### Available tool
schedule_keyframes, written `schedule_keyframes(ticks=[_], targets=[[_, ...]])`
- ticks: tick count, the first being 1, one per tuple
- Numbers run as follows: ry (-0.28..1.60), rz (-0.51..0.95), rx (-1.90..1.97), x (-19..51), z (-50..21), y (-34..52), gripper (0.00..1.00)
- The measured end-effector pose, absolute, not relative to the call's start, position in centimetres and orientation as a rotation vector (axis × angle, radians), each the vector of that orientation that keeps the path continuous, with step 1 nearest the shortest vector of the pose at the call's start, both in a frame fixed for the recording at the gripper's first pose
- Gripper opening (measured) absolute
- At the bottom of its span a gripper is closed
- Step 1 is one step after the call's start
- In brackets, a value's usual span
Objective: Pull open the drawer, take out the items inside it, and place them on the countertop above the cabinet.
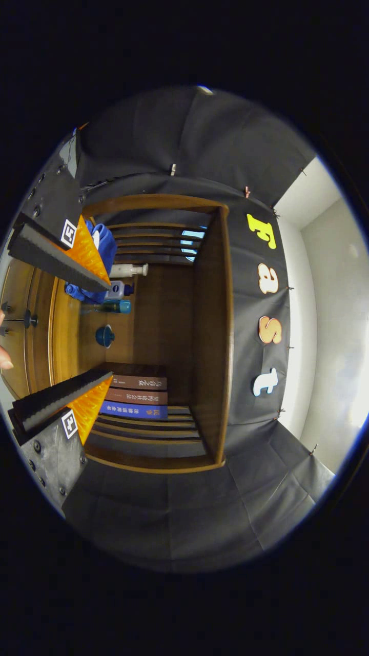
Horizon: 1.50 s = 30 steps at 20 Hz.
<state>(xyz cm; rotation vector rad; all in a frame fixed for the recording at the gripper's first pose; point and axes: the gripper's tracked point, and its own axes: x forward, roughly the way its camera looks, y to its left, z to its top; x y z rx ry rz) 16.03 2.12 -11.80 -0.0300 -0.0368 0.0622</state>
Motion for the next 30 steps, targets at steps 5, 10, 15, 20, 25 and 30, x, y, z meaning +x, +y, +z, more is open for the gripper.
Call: schedule_keyframes(ticks=[5,10,15,20,25,30], targets=[[0.071,0.065,-0.028,17.0,-20.0,3.7,0.98],[0.138,0.038,-0.006,17.6,-26.5,3.5,0.99],[0.258,0.022,0.013,18.3,-33.2,3.0,0.99],[0.353,0.039,0.017,19.2,-37.2,3.2,0.77],[0.331,0.033,-0.049,19.8,-36.8,2.7,0.57],[0.306,0.028,-0.071,19.9,-36.6,2.7,0.36]])
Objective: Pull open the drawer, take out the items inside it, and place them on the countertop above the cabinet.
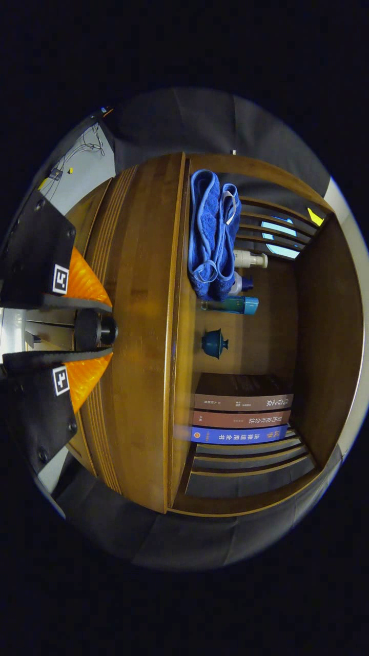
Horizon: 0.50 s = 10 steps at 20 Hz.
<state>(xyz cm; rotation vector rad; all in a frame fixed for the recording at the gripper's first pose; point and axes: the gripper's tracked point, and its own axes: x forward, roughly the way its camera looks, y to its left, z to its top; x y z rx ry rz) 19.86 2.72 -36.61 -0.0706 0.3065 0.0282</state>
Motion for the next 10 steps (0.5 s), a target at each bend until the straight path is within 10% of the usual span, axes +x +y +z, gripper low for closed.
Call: schedule_keyframes(ticks=[10], targets=[[0.327,0.028,-0.033,14.7,-35.8,2.3,0.36]])
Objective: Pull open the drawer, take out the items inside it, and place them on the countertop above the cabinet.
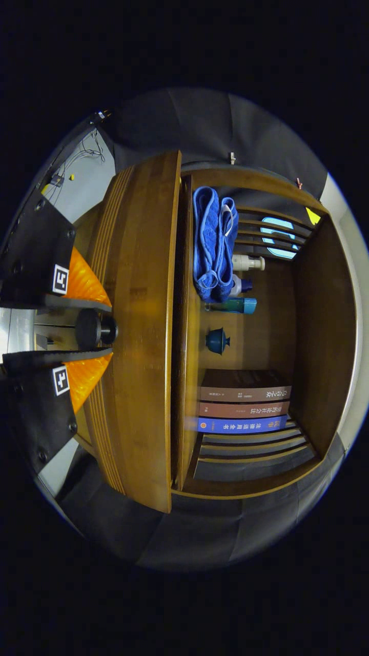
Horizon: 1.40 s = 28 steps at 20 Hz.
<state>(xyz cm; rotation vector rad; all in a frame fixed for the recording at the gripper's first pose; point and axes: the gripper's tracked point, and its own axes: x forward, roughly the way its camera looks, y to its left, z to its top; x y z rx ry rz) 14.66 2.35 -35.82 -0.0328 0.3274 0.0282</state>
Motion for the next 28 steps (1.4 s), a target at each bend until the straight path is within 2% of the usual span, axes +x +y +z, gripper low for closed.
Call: schedule_keyframes(ticks=[14,28], targets=[[0.334,0.038,-0.019,8.2,-35.0,2.0,0.36],[0.35,0.038,0.005,5.3,-35.3,1.9,0.36]])
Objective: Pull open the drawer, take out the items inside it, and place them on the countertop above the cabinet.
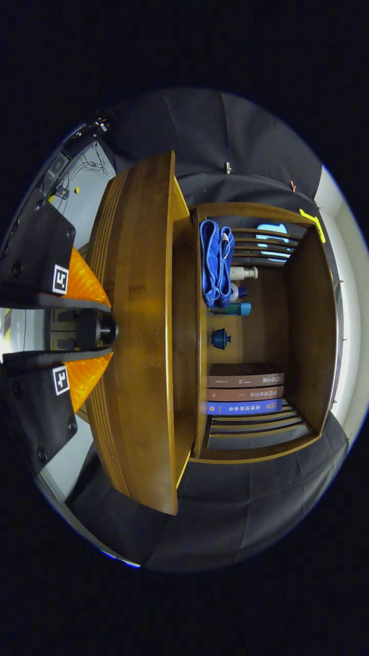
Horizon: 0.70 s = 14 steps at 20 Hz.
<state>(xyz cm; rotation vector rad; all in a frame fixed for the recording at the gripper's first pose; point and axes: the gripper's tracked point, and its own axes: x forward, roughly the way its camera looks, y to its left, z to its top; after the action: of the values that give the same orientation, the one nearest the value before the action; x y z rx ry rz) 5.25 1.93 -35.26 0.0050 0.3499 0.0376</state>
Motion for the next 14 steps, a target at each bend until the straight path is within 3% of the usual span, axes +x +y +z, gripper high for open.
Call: schedule_keyframes(ticks=[14], targets=[[0.354,0.04,0.0,4.35,-35.29,1.85,0.36]])
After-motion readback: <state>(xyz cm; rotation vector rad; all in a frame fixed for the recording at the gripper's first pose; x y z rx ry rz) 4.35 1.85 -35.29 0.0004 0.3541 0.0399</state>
